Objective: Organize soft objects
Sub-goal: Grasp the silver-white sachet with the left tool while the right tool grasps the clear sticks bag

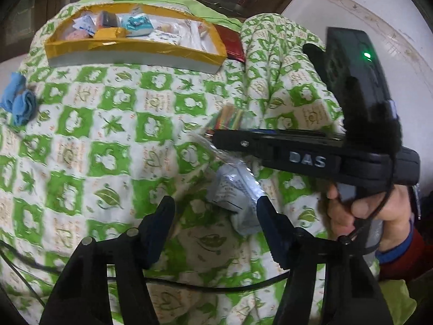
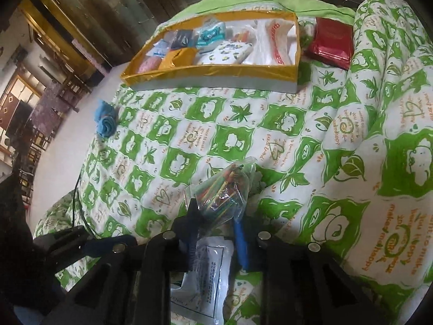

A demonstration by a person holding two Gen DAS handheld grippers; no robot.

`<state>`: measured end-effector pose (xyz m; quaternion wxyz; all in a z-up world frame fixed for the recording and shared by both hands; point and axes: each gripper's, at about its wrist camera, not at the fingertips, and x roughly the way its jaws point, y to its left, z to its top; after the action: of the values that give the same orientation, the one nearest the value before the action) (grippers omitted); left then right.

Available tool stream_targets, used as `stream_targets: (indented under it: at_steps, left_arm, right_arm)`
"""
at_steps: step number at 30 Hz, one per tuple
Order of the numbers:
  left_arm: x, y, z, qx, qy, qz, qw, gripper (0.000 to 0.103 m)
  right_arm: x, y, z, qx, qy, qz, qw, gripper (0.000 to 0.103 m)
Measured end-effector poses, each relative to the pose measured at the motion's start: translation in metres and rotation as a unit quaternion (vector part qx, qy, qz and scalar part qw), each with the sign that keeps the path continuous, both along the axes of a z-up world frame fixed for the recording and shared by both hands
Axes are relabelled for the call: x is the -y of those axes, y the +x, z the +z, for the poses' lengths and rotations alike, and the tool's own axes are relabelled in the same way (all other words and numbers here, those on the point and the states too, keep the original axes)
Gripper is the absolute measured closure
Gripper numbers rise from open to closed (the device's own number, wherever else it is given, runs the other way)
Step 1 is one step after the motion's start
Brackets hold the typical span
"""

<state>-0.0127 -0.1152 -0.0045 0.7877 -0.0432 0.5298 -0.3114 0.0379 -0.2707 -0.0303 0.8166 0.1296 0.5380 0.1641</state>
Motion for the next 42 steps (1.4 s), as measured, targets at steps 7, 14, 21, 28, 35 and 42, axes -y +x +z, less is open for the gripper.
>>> stream_targets:
  at_steps: [7, 14, 21, 28, 35, 42]
  left_arm:
    - [0.001, 0.006, -0.001, -0.024, -0.013, -0.005, 0.9996, 0.041]
    - [0.024, 0.0, -0.012, -0.053, -0.031, -0.038, 0.9974, 0.054]
    - [0.039, 0.005, -0.029, -0.09, -0.043, -0.045, 0.994, 0.067]
    - [0.041, 0.008, -0.037, -0.069, -0.016, -0.011, 0.9974, 0.084]
    - [0.013, 0.014, -0.024, 0.0, 0.029, 0.051, 0.9983, 0.085]
    - [-0.032, 0.028, -0.035, -0.013, 0.018, 0.108, 0.9939, 0.085]
  right_arm:
    - [0.004, -0.003, 0.004, 0.011, 0.006, -0.009, 1.0, 0.077]
    - [0.006, -0.003, 0.006, 0.018, -0.004, -0.014, 1.0, 0.078]
    - [0.001, -0.003, -0.001, 0.008, -0.035, -0.014, 0.999, 0.078]
    - [0.0, -0.001, -0.007, -0.002, -0.051, -0.018, 0.999, 0.078]
    - [0.004, -0.002, -0.004, 0.003, -0.027, -0.025, 0.999, 0.078]
    - [0.0, -0.003, -0.004, 0.004, -0.03, -0.018, 0.999, 0.078]
